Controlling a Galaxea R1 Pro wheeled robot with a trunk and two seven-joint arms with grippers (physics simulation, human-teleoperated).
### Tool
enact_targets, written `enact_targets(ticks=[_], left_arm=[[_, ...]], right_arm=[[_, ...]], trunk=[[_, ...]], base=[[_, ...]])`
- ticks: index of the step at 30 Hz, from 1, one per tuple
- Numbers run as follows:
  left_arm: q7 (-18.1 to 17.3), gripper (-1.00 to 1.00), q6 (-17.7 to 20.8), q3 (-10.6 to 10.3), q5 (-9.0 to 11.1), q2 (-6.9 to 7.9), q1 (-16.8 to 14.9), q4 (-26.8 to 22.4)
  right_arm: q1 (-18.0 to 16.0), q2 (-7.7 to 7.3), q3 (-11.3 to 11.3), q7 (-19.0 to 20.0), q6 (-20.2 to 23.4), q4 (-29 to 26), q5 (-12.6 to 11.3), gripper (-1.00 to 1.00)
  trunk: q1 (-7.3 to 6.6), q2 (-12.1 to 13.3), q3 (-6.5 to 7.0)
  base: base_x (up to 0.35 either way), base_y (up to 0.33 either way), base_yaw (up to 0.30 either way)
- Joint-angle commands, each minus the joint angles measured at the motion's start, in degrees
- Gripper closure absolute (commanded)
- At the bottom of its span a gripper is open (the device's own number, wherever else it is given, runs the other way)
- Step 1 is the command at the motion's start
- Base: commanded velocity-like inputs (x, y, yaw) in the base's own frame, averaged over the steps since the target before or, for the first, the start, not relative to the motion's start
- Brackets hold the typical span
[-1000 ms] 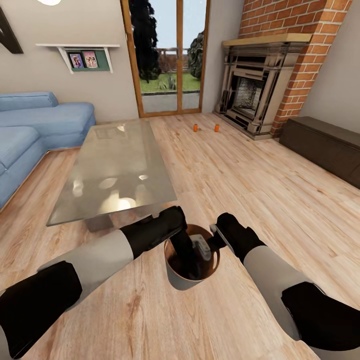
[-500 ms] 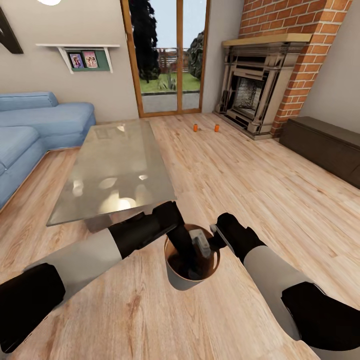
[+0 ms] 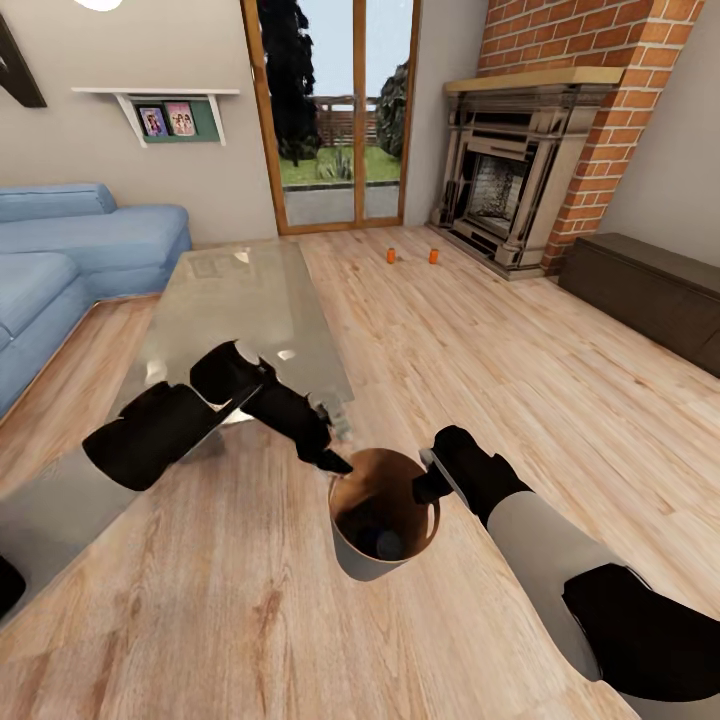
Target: Put the three can of soda from the living room inside the tash can in the kitchen.
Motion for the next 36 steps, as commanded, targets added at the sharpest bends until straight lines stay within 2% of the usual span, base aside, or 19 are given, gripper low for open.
enact_targets(ticks=[1,2,3,5,6,7,10,11,14,17,18,21,22,24,25,29,30,33,36], left_arm=[[-0.8,-1.0,0.1,1.1,0.1,0.91,0.0,-0.3],[-1.7,-1.0,0.1,2.2,0.1,1.81,0.0,-0.5],[-3.5,-1.0,0.1,4.4,0.1,3.62,0.1,-0.7],[-6.4,-1.0,-1.2,10.1,0.0,6.06,1.9,-0.7],[-6.9,-1.0,-2.1,11.9,-0.1,6.41,2.6,-0.7],[-7.5,-1.0,-3.7,15.8,-0.1,6.93,4.1,-0.7],[-8.1,-1.0,-5.4,21.4,-0.3,7.4,6.3,-0.6],[-8.0,-1.0,-6.0,24.3,-0.5,7.58,7.3,-0.5],[-6.3,-1.0,-6.9,27.0,-1.1,7.73,8.8,0.3],[-0.7,-1.0,-8.7,28.5,-2.7,7.58,11.3,2.7],[4.7,-1.0,-10.6,29.4,-3.4,7.46,13.3,4.5],[13.6,-1.0,-14.8,31.0,-4.0,7.25,16.9,7.8],[19.9,-1.0,-18.3,32.1,-4.2,7.04,19.7,10.1],[25.9,-1.0,-21.8,33.1,-4.2,6.63,22.6,12.2],[31.2,-1.0,-25.2,34.1,-4.1,5.92,25.1,14.4],[38.8,-1.0,-33.3,35.8,-3.5,3.9,28.9,20.2],[41.1,-1.0,-37.4,36.3,-3.3,3.11,30.0,23.5],[43.2,-1.0,-43.2,36.8,-2.7,2.36,31.7,28.8],[45.2,-1.0,-52.1,37.2,-1.3,1.83,34.5,35.0]], right_arm=[[0.0,0.01,-0.1,0.2,0.1,0.0,-1.7,1.0],[0.0,0.01,-0.1,0.2,0.1,0.0,-1.7,1.0],[0.0,0.01,0.0,0.2,0.1,0.0,-1.7,1.0],[0.0,0.01,0.1,0.2,0.1,0.0,-1.7,1.0],[0.0,0.01,0.1,0.2,0.1,0.0,-1.7,1.0],[0.0,-0.02,0.1,0.2,0.1,0.0,-1.7,1.0],[0.0,-0.16,0.0,0.2,0.1,0.0,-1.7,1.0],[0.0,-0.29,0.0,0.1,0.1,0.0,-1.7,1.0],[0.0,-0.49,0.0,0.1,0.1,0.0,-1.7,1.0],[0.1,-0.94,0.0,0.0,0.1,0.0,-1.8,1.0],[0.1,-1.37,0.0,0.0,0.1,0.0,-1.8,1.0],[0.2,-2.2,0.0,-0.1,0.1,-0.1,-1.8,1.0],[0.3,-2.84,-0.1,-0.1,0.1,-0.1,-1.8,1.0],[0.4,-3.48,-0.1,-0.1,0.1,-0.3,-1.8,1.0],[0.6,-4.19,-0.2,-0.2,0.1,-0.4,-1.8,1.0],[1.6,-6.31,-0.6,0.0,0.1,-0.5,-1.9,1.0],[2.4,-7.67,-0.7,0.1,0.1,-0.6,-2.1,1.0],[3.7,-9.53,-0.9,0.2,-0.8,-0.5,-2.3,1.0],[5.9,-11.36,-3.0,0.3,-5.8,-0.4,-2.4,1.0]], trunk=[[0.0,0.0,0.0],[0.0,0.0,0.0],[0.0,0.0,0.0],[0.0,0.0,0.0],[0.0,0.0,0.0],[0.0,0.0,0.0],[0.0,0.0,0.0],[0.0,0.0,0.0],[0.0,0.0,0.0],[0.0,0.0,0.0],[0.0,0.0,0.0],[0.0,0.0,0.0],[0.0,0.0,0.0],[0.0,0.0,0.0],[0.0,0.0,0.0],[0.0,0.0,0.0],[0.0,0.0,0.0],[0.0,0.0,0.0],[0.0,0.0,0.0]], base=[[0.0,0.0,0.0],[0.0,0.0,0.0],[0.0,0.0,0.0],[0.0,0.0,0.0],[0.0,0.0,0.0],[0.0,0.0,0.0],[0.0,0.0,0.0],[0.0,0.0,0.0],[0.0,0.0,0.0],[0.0,0.0,0.0],[0.0,0.0,0.0],[0.0,0.0,0.0],[0.0,0.0,0.0],[0.0,0.0,0.0],[0.0,0.0,0.0],[0.0,0.0,0.0],[0.0,0.0,0.0],[0.0,0.0,0.0],[0.0,0.0,0.0]])
